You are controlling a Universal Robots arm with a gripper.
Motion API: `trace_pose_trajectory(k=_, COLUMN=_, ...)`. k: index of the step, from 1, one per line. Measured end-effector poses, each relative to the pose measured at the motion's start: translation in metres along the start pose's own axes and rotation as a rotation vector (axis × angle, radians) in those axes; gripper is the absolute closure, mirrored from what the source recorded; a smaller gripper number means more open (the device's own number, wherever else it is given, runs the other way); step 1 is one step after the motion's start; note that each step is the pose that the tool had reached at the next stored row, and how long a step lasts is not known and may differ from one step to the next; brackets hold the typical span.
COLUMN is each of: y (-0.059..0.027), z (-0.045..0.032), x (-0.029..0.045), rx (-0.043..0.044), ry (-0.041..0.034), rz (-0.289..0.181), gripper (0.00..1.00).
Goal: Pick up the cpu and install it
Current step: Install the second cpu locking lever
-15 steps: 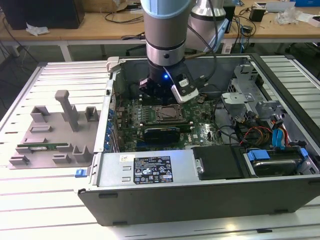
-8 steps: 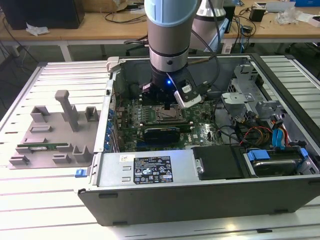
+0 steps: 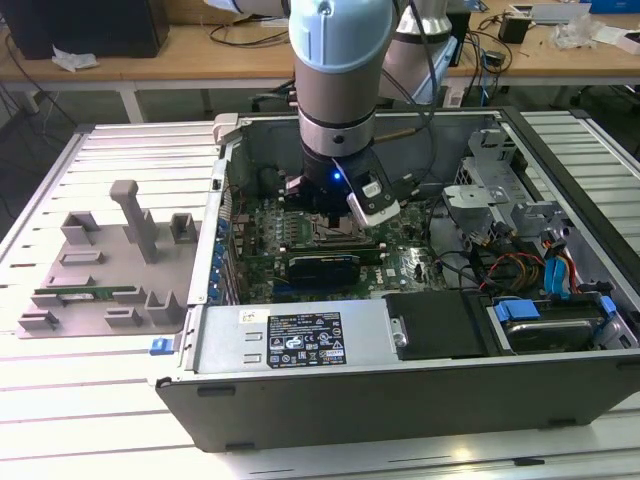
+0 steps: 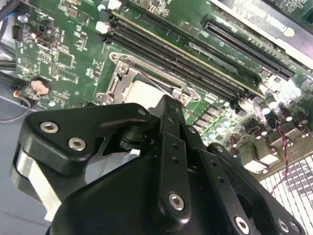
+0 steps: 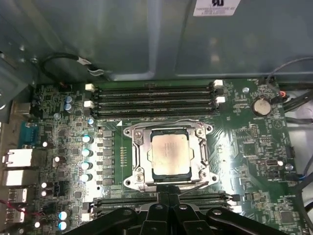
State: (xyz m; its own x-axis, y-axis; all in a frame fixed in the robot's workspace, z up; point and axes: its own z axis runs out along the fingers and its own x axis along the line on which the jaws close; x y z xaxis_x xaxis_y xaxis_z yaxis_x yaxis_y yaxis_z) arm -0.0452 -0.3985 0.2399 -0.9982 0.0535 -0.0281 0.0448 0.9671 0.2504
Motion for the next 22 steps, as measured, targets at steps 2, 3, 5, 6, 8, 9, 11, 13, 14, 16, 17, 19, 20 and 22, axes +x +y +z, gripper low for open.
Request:
trace_pose_trajectory(k=2, y=-0.0011, z=0.0033, x=0.0039, rx=0.0026, ry=-0.0003, rz=0.0, gripper=0.89)
trace_pose_trajectory(k=3, y=-0.0022, z=0.0066, x=0.0084, rx=0.0034, ry=-0.0004, rz=0.001, gripper=0.89)
trace_pose_trajectory(k=5, y=-0.0032, z=0.0095, x=0.0126, rx=0.0034, ry=-0.0004, rz=0.001, gripper=0.89)
trace_pose_trajectory(k=6, y=-0.0037, z=0.011, x=0.014, rx=0.0035, ry=-0.0004, rz=0.001, gripper=0.89)
trace_pose_trajectory(k=8, y=-0.0043, z=0.0133, x=0.0146, rx=0.0034, ry=-0.0004, rz=0.001, gripper=0.89)
trace_pose_trajectory(k=9, y=-0.0046, z=0.0135, x=0.0147, rx=0.0036, ry=-0.0003, rz=0.001, gripper=0.89)
trace_pose_trajectory(k=11, y=-0.0065, z=0.0136, x=0.0145, rx=0.0035, ry=-0.0003, rz=0.001, gripper=0.89)
trace_pose_trajectory(k=13, y=-0.0089, z=0.0153, x=0.0149, rx=0.0033, ry=-0.0006, rz=0.001, gripper=0.89)
trace_pose_trajectory(k=14, y=-0.0098, z=0.018, x=0.0171, rx=0.0035, ry=-0.0004, rz=0.001, gripper=0.89)
trace_pose_trajectory(k=16, y=-0.0113, z=0.0226, x=0.0204, rx=0.0035, ry=-0.0004, rz=0.001, gripper=0.89)
trace_pose_trajectory(k=17, y=-0.0117, z=0.0241, x=0.0215, rx=0.0033, ry=-0.0004, rz=0.001, gripper=0.89)
trace_pose_trajectory(k=19, y=-0.0128, z=0.0277, x=0.0243, rx=0.0017, ry=-0.0004, rz=0.001, gripper=0.89)
trace_pose_trajectory(k=20, y=-0.0131, z=0.0286, x=0.0249, rx=0.0006, ry=-0.0003, rz=0.001, gripper=0.89)
trace_pose_trajectory(k=22, y=-0.0139, z=0.0312, x=0.0273, rx=-0.0055, ry=0.0, rz=0.002, gripper=0.89)
